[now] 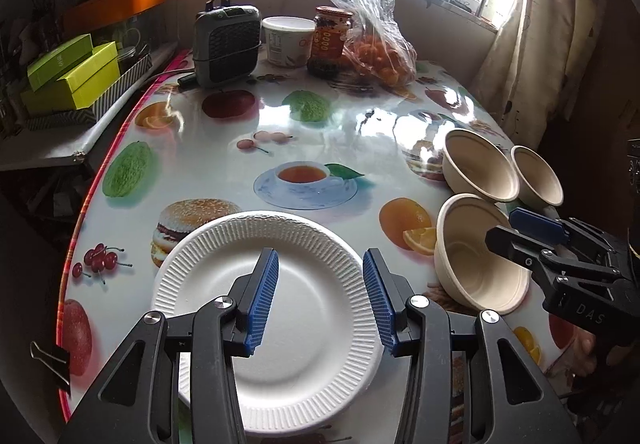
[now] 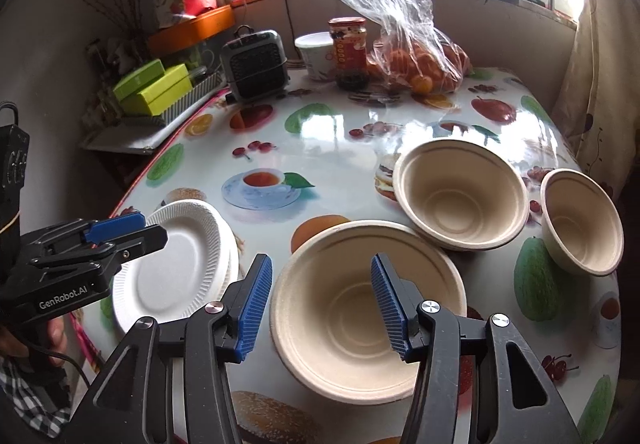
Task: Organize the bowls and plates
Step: 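Move the left tool to a beige bowl while the right tool reaches another bowl, then close the left tool on a beige bowl rim while the right tool grips another bowl rim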
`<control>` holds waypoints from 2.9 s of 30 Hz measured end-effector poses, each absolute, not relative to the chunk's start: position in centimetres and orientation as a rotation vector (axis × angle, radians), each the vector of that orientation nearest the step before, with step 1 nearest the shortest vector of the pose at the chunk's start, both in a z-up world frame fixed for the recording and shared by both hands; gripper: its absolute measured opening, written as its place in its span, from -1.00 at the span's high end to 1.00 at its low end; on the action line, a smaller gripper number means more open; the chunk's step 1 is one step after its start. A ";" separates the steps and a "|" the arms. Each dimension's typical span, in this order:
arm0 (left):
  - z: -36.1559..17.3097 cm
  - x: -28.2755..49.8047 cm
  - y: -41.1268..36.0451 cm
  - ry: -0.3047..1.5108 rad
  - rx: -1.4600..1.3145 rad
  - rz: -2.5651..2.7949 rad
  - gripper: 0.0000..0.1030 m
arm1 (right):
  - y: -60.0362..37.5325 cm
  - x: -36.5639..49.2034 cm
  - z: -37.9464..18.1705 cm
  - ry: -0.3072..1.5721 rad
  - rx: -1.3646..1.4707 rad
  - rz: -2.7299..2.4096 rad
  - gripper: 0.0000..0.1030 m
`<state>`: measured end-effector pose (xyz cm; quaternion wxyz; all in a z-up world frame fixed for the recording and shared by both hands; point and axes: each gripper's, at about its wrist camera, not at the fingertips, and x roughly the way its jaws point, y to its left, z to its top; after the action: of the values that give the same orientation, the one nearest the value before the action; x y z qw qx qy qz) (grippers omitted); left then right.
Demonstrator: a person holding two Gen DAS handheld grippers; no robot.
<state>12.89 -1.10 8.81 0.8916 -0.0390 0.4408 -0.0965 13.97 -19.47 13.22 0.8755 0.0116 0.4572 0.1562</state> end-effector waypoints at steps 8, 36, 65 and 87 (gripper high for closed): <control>8.8 13.9 -3.7 0.922 -0.071 -0.258 0.12 | -23.4 13.5 13.5 0.919 0.068 0.234 0.00; 6.6 16.2 -11.9 1.026 -0.103 -0.509 0.12 | -28.8 11.8 9.4 0.991 0.249 0.234 0.57; 6.7 15.6 -13.6 1.056 -0.088 -0.527 0.12 | -32.5 10.1 10.1 0.977 0.313 0.216 0.81; 6.4 16.3 -13.4 1.068 -0.114 -0.483 0.12 | -33.5 10.4 9.2 0.988 0.365 0.230 0.40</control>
<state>16.33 -13.35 6.38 0.8317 -0.0537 0.5037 -0.2276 10.41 -33.46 9.16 0.8583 0.1738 0.4702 0.1093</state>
